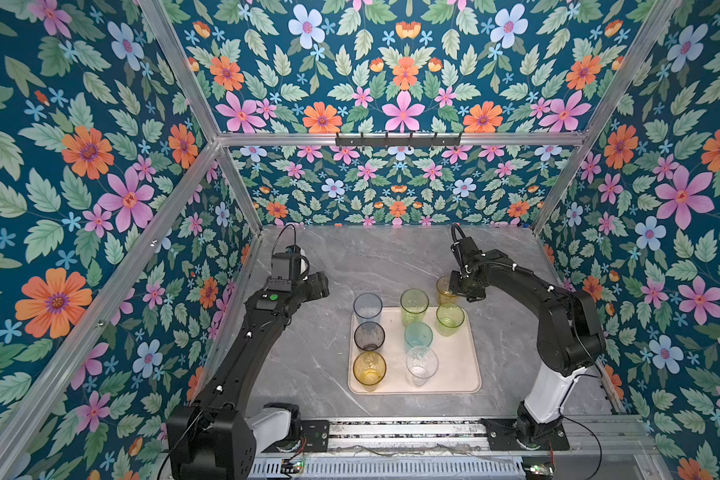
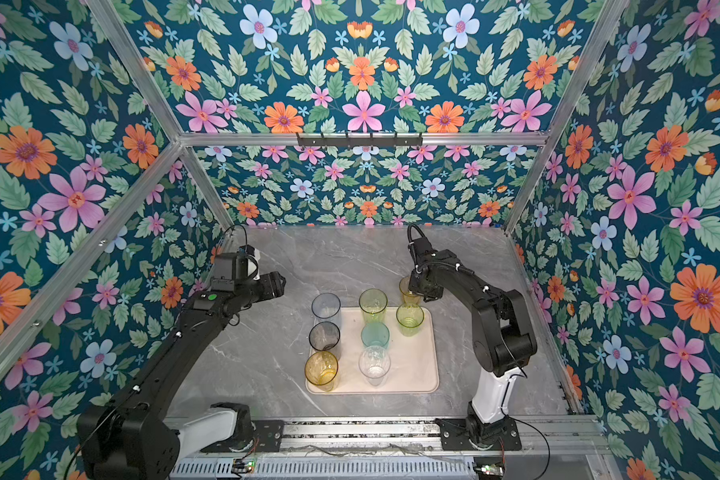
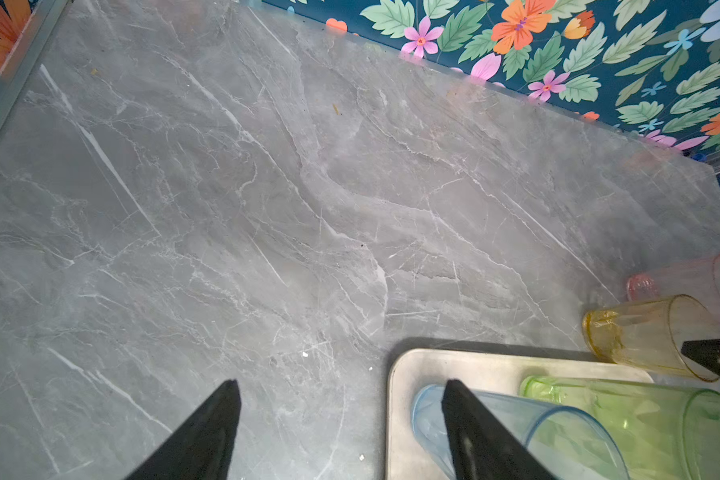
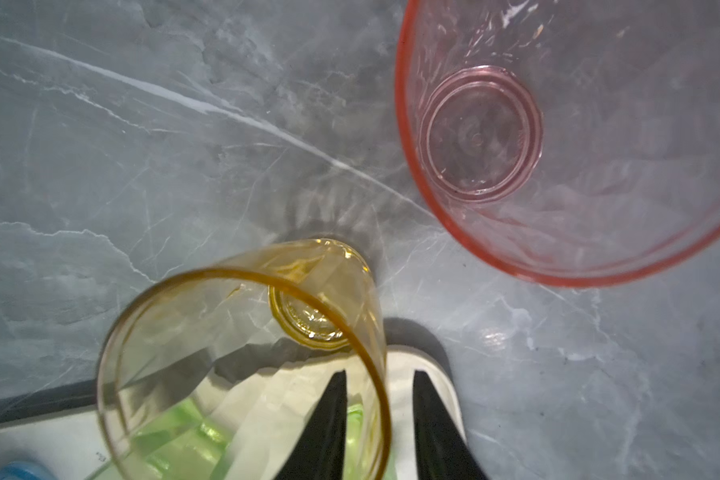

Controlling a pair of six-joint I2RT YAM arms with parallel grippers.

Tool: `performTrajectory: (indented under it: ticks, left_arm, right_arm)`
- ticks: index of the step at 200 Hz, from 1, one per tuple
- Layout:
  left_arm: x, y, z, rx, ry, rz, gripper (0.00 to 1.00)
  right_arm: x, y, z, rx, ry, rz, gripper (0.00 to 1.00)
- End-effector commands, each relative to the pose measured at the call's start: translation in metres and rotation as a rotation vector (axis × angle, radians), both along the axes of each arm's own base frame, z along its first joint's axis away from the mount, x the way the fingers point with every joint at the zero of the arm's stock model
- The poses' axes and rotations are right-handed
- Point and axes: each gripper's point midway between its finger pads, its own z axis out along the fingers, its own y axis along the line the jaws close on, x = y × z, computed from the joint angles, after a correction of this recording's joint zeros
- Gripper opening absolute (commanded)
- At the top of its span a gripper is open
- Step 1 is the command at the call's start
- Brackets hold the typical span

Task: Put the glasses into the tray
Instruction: 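Lower the right gripper over the amber glass rim and close it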

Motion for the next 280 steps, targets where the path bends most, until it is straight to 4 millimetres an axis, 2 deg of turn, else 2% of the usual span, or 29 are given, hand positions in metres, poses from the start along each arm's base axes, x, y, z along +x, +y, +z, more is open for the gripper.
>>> performTrajectory:
  ticks: [1, 84, 180, 236, 280]
  left_arm:
    - [0.002, 0.002, 0.004, 0.003, -0.016, 0.011, 0.79]
    - [0.003, 0.002, 0.003, 0.002, -0.015, 0.010, 0.80]
    - [0.002, 0.001, 0.001, 0.001, -0.010, 0.008, 0.80]
    - [0.002, 0.001, 0.001, -0.001, -0.007, 0.005, 0.80]
    - [0.002, 0.000, 0.001, -0.002, -0.009, 0.005, 0.80]
  right_arm:
    - [0.000, -0.002, -0.002, -0.019, 0.009, -0.006, 0.28]
    - [0.005, 0.001, -0.006, -0.015, 0.023, -0.002, 0.18]
    - [0.009, 0.003, 0.002, -0.010, 0.014, 0.008, 0.09]
    - [0.011, 0.006, 0.014, 0.001, 0.006, 0.018, 0.08]
    - [0.012, 0.006, 0.035, 0.009, -0.028, 0.028, 0.07]
